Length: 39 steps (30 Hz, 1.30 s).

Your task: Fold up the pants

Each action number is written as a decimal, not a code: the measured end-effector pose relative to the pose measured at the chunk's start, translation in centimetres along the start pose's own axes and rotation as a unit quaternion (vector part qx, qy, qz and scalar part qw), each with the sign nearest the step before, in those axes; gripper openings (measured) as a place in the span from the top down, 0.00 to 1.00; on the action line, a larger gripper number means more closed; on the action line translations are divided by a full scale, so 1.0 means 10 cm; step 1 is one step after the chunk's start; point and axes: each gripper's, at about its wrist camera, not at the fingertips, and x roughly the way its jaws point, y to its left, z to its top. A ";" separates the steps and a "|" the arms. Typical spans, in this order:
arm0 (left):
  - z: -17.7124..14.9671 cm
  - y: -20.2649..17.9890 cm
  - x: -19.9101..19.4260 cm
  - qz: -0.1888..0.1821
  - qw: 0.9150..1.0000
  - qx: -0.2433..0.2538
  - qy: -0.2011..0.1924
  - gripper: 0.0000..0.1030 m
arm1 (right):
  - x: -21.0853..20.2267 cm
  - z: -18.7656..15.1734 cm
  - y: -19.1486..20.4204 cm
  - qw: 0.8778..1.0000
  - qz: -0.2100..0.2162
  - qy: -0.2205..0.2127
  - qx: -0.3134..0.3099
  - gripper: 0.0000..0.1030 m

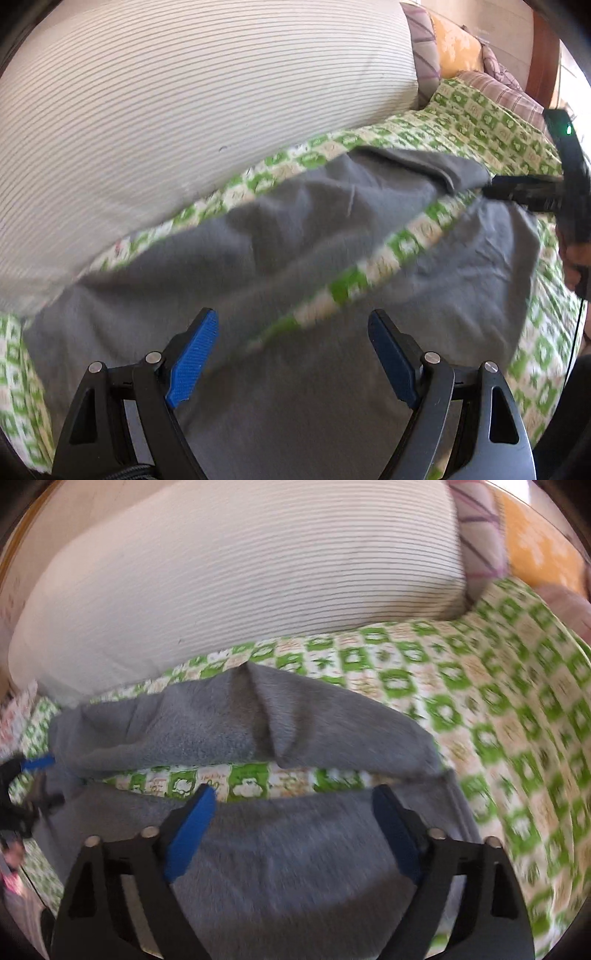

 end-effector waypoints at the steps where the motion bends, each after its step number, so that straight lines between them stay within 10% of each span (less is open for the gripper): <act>1: 0.12 0.02 0.07 -0.004 1.000 0.006 0.001 0.19 | 0.06 0.03 0.03 1.000 -0.005 0.004 -0.008 0.24; 11: 1.02 -0.09 0.86 -0.036 0.997 0.068 0.020 0.19 | 0.55 0.28 0.25 0.993 -0.091 0.019 -0.068 0.29; 20: 1.23 -0.33 1.60 -0.012 0.989 0.122 0.076 0.19 | 0.55 0.37 -0.08 0.994 -0.097 0.024 -0.054 0.66; 23: 1.23 -0.40 1.69 -0.037 0.985 0.140 0.092 0.43 | 0.46 0.37 -0.07 0.994 -0.089 0.021 -0.060 0.77; 26: 1.19 -0.44 1.60 -0.039 0.984 0.148 0.091 0.88 | 0.38 0.42 -0.07 0.994 -0.087 0.016 -0.068 0.80; 39: 0.45 -0.74 0.39 -0.085 0.981 0.167 0.044 0.93 | -0.14 0.51 -0.46 0.994 -0.049 -0.022 -0.092 0.81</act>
